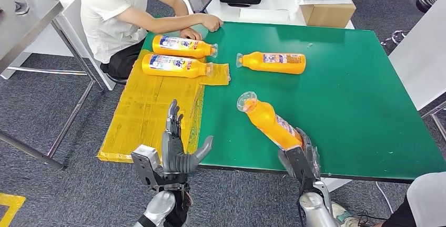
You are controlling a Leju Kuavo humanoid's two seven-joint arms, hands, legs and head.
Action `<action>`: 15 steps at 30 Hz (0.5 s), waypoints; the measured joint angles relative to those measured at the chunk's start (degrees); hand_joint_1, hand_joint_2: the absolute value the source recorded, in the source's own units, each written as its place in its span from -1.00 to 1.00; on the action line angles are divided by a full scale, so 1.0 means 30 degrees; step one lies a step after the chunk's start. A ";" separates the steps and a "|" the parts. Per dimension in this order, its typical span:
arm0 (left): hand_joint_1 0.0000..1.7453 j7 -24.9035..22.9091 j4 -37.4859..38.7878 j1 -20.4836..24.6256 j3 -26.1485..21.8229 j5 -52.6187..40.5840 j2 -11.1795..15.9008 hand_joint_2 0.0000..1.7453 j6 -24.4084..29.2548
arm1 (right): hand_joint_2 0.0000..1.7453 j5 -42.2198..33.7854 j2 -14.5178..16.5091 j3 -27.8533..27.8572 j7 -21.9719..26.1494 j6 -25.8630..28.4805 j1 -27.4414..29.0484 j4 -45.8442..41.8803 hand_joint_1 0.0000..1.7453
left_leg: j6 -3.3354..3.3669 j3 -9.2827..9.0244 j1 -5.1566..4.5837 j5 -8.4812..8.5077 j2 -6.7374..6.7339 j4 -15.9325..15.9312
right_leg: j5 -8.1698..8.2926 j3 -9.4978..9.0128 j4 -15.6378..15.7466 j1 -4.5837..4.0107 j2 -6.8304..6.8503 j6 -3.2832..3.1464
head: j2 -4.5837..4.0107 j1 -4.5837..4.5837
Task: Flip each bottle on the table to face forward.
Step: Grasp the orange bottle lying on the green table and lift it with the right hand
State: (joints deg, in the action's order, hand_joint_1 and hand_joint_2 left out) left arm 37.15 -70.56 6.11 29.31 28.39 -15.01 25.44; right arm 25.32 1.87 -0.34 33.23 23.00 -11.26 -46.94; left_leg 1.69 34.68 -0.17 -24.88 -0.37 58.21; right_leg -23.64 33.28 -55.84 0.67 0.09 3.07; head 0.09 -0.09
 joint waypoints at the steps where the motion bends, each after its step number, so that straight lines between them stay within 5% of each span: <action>1: -1.00 -0.0423 -0.0108 -0.0312 -0.0146 0.0895 0.0098 1.00 -0.0596 | 1.00 -0.0443 0.0086 -0.0024 -0.0015 -0.0206 0.0394 -0.0596 1.00 | 0.0000 0.0012 -0.0005 -0.0003 0.0009 0.0000 | -0.0008 0.0008 0.0000 0.0004 0.0005 0.0011 | 0.0000 0.0002; 9: -1.00 -0.3058 -0.0596 -0.1324 -0.0203 0.4022 0.0566 1.00 -0.4042 | 1.00 -0.0904 0.0506 -0.1382 -0.0652 -0.0754 0.1806 -0.3515 1.00 | -0.0001 0.0109 -0.0002 -0.0004 0.0010 -0.0001 | -0.0017 0.0111 -0.0005 0.0002 0.0008 0.0020 | 0.0000 0.0000; 15: -1.00 -0.3322 -0.0721 -0.1303 0.0272 0.3996 0.0721 1.00 -0.5347 | 1.00 0.0002 0.0581 -0.2905 -0.0949 -0.1344 0.1771 -0.3682 1.00 | 0.0000 0.0118 -0.0003 -0.0003 0.0031 -0.0001 | -0.0017 0.0109 -0.0007 0.0006 0.0018 0.0020 | 0.0000 -0.0002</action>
State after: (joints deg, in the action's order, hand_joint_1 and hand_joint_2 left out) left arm 27.19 -72.72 2.20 30.13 40.38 -12.85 9.40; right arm 25.32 3.62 -9.05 30.39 18.97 -5.94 -57.98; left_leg 1.69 35.03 -0.18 -24.88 -0.28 58.21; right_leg -23.69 33.61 -55.86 0.69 0.15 3.13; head 0.09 -0.09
